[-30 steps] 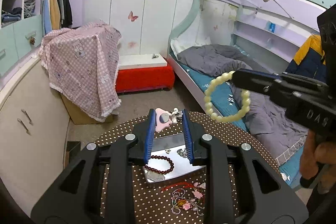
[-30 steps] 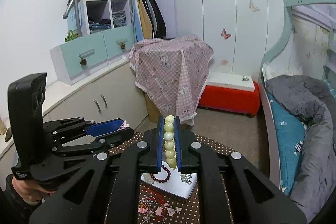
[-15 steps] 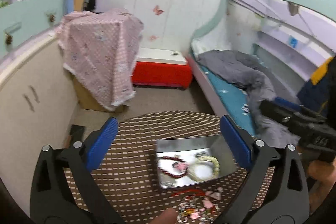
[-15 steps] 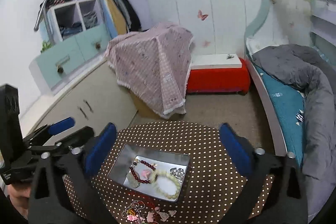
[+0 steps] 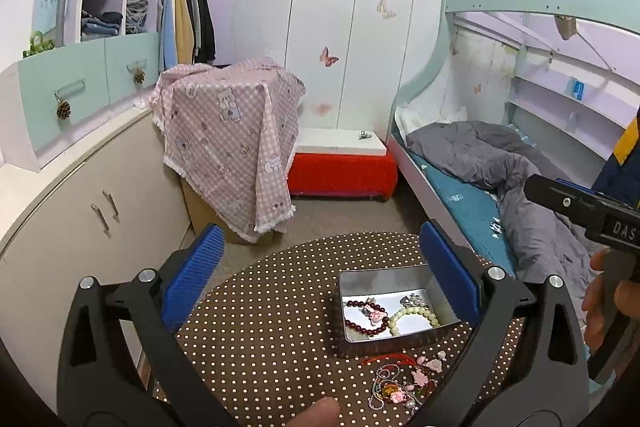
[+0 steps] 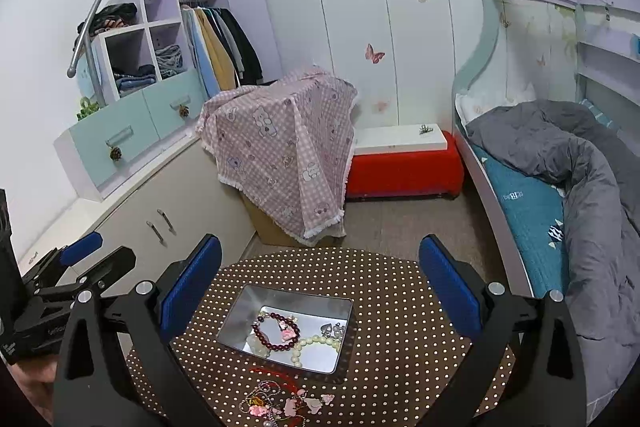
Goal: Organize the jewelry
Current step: 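Move both tools back toward the remaining chains and charms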
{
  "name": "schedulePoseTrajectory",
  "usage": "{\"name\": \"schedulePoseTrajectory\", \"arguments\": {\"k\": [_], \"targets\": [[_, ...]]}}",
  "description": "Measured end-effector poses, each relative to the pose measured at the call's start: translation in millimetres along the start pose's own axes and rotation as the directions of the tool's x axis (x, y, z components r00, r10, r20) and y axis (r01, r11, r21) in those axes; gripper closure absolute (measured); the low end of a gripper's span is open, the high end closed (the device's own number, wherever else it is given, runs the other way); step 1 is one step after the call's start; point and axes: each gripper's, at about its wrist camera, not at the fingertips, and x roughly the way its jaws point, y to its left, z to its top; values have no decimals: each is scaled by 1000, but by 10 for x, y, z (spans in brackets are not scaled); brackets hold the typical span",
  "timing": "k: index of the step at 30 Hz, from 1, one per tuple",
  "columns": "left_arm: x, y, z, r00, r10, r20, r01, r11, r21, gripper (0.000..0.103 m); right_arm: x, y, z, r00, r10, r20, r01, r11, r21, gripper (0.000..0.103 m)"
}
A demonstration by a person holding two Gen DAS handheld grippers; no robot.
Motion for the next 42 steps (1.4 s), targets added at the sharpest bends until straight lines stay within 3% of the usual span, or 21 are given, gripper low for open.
{"name": "schedulePoseTrajectory", "arguments": {"k": [10, 18, 25, 37, 39, 42], "targets": [[-318, -78, -67, 999, 3, 44, -3, 1000, 16, 7, -298, 45, -28, 999, 1, 37, 0, 1000, -13, 8], [-489, -66, -233, 999, 12, 52, -13, 1000, 17, 7, -504, 33, -304, 1000, -2, 22, 2, 1000, -28, 8], [-528, 4, -479, 999, 30, 25, -30, 999, 29, 7, -489, 53, -691, 999, 13, -53, -16, 999, -40, 8], [-359, 129, -988, 994, 44, -97, -40, 998, 37, 7, -275, 177, -1260, 980, 50, -193, -64, 996, -68, 8], [-316, 157, -1058, 992, 45, -120, -42, 999, 32, 7, -218, 221, -1363, 970, 74, -233, -96, 992, -84, 11], [-242, 181, -1178, 986, 51, -157, -48, 999, 26, 7, -91, 328, -1546, 949, 94, -300, -136, 983, -124, 25]]}}
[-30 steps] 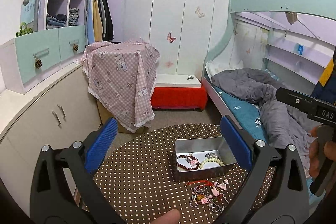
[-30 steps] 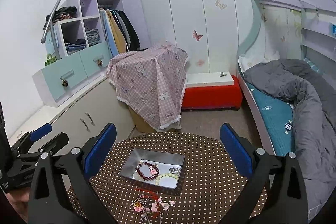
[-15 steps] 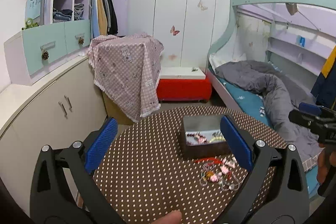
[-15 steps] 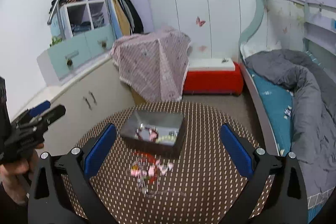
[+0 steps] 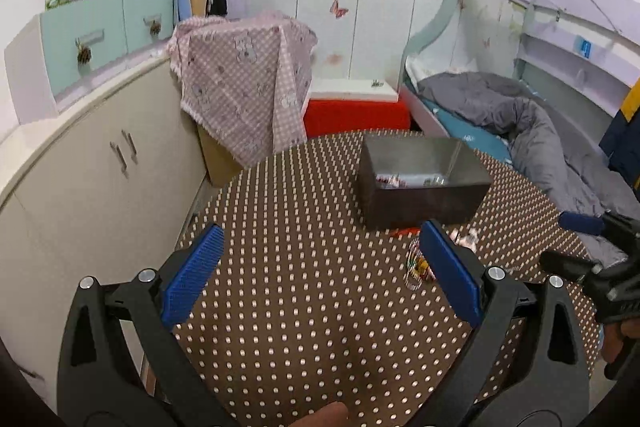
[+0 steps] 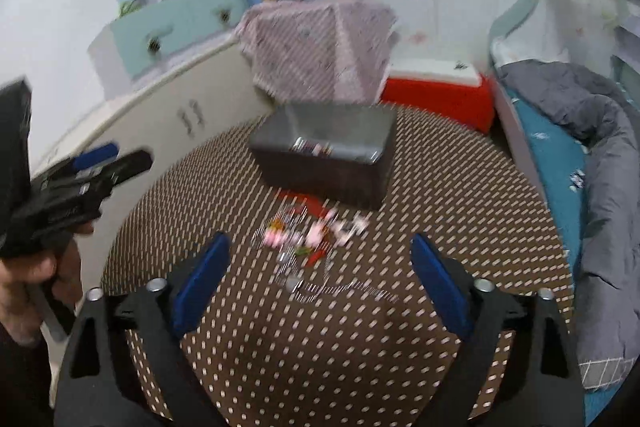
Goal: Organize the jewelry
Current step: 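Move both tools back toward the remaining chains and charms, then grasp a silver chain with a heart charm using the right tool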
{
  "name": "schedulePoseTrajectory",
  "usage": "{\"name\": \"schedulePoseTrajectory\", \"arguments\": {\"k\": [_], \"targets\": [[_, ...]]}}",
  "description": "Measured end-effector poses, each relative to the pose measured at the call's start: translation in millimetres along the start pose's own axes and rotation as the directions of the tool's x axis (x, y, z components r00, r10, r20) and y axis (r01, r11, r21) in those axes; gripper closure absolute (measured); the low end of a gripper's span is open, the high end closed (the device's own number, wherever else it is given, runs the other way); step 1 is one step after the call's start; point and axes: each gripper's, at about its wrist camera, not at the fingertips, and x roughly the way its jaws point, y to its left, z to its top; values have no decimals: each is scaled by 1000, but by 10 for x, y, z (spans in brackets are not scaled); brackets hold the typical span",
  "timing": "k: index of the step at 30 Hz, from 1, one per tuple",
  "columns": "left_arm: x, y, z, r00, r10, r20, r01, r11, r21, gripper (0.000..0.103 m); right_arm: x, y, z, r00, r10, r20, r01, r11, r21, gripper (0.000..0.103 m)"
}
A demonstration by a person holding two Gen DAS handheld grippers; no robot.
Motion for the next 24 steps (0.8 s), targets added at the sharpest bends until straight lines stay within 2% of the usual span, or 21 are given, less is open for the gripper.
{"name": "schedulePoseTrajectory", "arguments": {"k": [3, 5, 9, 13, 14, 24], "targets": [[64, -21, -82, 1000, -8, -28, 8, 1000, 0, 7, 235, 112, -114, 997, 21, -69, -24, 999, -46, 39], [101, -59, -124, 999, -11, -44, 12, 1000, 12, 7, 379, 174, -173, 994, 27, -102, -35, 997, -72, 56], [179, -121, -175, 997, -25, -74, 27, 999, 23, 7, 552, 214, -219, 991, 29, -133, -42, 995, -94, 62], [282, -165, -218, 994, -36, -101, 40, 999, 37, 7, 612, 257, -285, 991, 7, -137, -28, 988, -149, 80], [304, -179, -230, 994, -37, -105, 41, 998, 40, 7, 599, 239, -282, 990, 7, -140, -27, 989, -146, 89], [567, -458, -300, 983, -80, -164, 101, 987, 127, 7, 386, -20, -349, 992, 52, -115, -58, 997, -54, 90]]}}
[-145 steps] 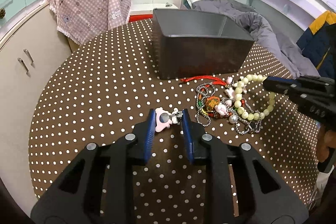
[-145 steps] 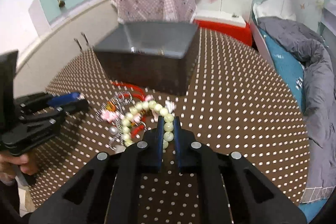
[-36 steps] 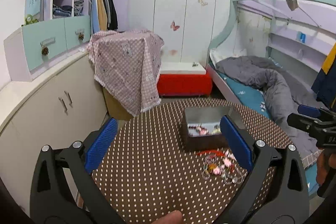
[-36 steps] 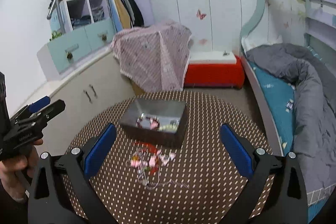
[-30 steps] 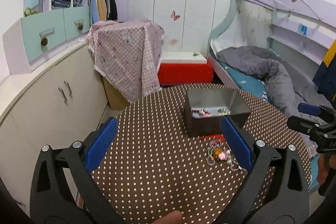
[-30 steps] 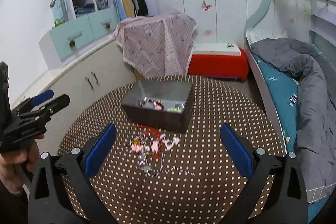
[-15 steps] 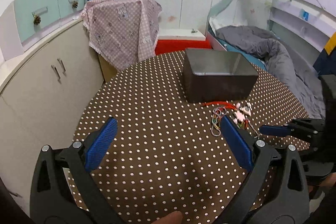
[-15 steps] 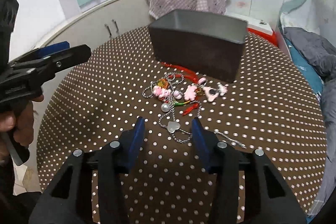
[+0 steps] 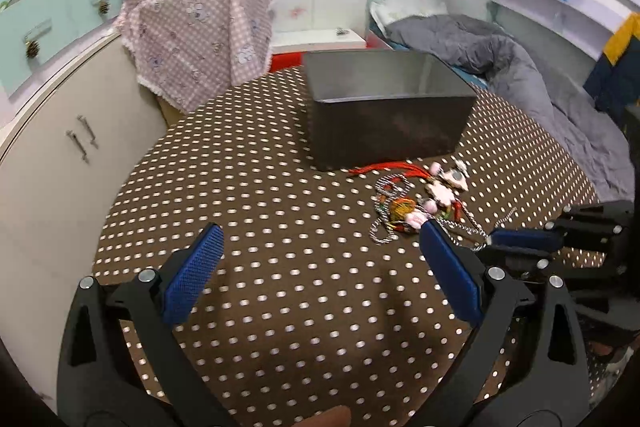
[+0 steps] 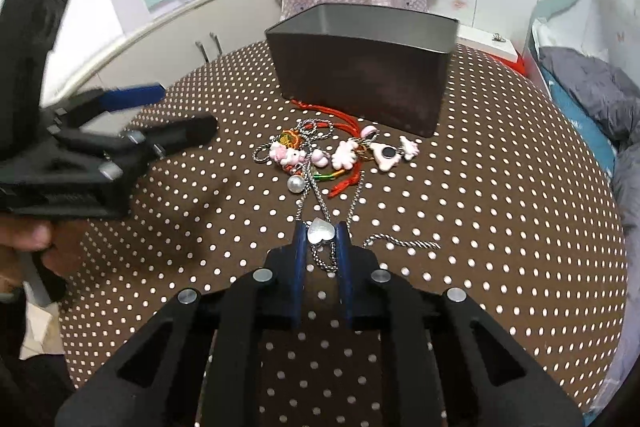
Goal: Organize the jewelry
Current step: 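Grasp a silver chain with a heart charm using the right tool, then lower the heart chain into the metal box while the left tool grasps a pink charm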
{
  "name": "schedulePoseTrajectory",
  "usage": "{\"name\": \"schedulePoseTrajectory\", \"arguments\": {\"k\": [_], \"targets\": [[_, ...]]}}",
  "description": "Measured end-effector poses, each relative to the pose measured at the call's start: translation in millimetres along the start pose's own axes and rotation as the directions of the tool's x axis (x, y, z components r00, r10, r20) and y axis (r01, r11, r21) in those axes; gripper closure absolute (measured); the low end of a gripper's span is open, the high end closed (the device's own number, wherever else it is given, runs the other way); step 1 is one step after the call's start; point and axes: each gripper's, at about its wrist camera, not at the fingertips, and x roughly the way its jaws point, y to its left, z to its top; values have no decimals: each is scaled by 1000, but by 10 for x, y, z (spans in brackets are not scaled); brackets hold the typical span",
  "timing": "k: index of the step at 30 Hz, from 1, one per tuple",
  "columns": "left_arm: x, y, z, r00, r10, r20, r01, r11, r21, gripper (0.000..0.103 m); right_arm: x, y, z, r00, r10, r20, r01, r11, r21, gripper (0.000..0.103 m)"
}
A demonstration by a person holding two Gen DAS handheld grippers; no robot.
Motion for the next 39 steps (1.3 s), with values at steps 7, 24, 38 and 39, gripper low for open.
{"name": "schedulePoseTrajectory", "arguments": {"k": [7, 24, 38, 39], "targets": [[202, -142, 11, 999, -29, -41, 30, 999, 44, 7, -286, -152, 85, 993, 72, 90, -79, 994, 72, 90], [283, -224, 45, 998, -46, -51, 49, 997, 60, 7, -1188, -181, 611, 931, 43, 362, -65, 997, 48, 90], [518, -242, 156, 992, -79, -97, 87, 993, 75, 30, -1064, -336, 399, 944, 46, 327, -86, 990, 109, 90], [525, -245, 159, 991, -93, -100, 101, 992, 76, 38, -1050, -342, 390, 945, 46, 324, -86, 990, 110, 90]]}}
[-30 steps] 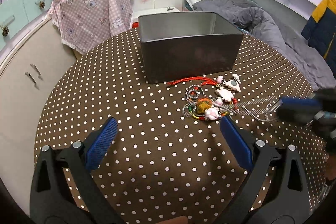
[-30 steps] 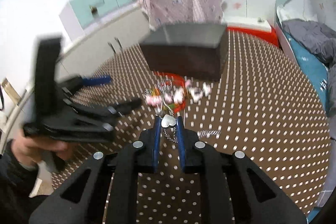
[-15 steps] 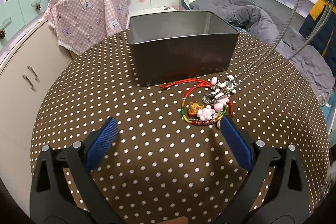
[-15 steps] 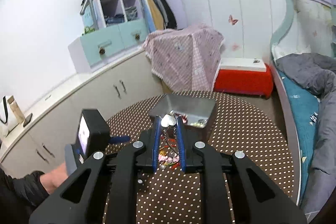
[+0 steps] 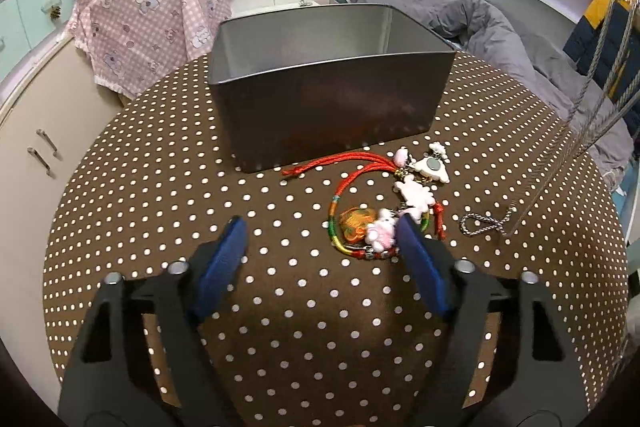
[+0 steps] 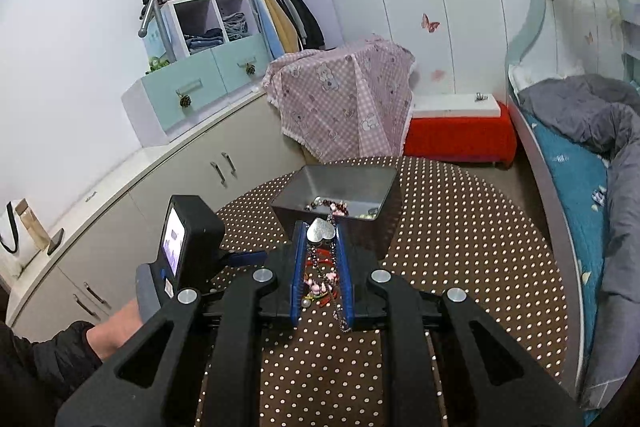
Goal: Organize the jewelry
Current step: 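Lower the heart chain into the metal box while the left tool grasps a pink charm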
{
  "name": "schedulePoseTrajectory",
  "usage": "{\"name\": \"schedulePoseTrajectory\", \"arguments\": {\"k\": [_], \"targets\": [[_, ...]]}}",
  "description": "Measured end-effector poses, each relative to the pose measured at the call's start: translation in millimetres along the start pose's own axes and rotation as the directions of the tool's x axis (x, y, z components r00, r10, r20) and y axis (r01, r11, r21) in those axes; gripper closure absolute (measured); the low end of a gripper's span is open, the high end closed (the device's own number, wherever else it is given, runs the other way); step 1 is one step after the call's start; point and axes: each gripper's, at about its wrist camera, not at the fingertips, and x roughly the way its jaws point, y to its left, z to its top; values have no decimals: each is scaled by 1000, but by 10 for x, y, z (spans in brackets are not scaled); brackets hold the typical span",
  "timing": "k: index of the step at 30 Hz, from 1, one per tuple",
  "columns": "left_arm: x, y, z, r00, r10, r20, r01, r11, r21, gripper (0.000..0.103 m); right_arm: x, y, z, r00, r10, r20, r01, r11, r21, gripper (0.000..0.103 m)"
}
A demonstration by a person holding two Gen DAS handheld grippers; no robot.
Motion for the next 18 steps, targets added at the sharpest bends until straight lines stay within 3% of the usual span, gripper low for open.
{"name": "schedulePoseTrajectory", "arguments": {"k": [1, 3, 6, 18], "targets": [[13, 13, 13, 1000, -15, -2, 15, 1000, 4, 45, 15, -9, -15, 1000, 0, -6, 0, 1000, 2, 90], [27, -1, 18, 999, -40, -8, 40, 999, 13, 69, 38, -18, -37, 1000, 1, -14, -1, 1000, 5, 90], [16, -8, 4, 998, -60, -6, 60, 998, 11, 85, 60, -24, -62, 1000, 3, -21, -3, 1000, 8, 90], [-420, 95, -123, 991, -106, 79, 109, 994, -27, 88, 29, 77, 43, 1000, 10, -1, -10, 1000, -21, 90]]}}
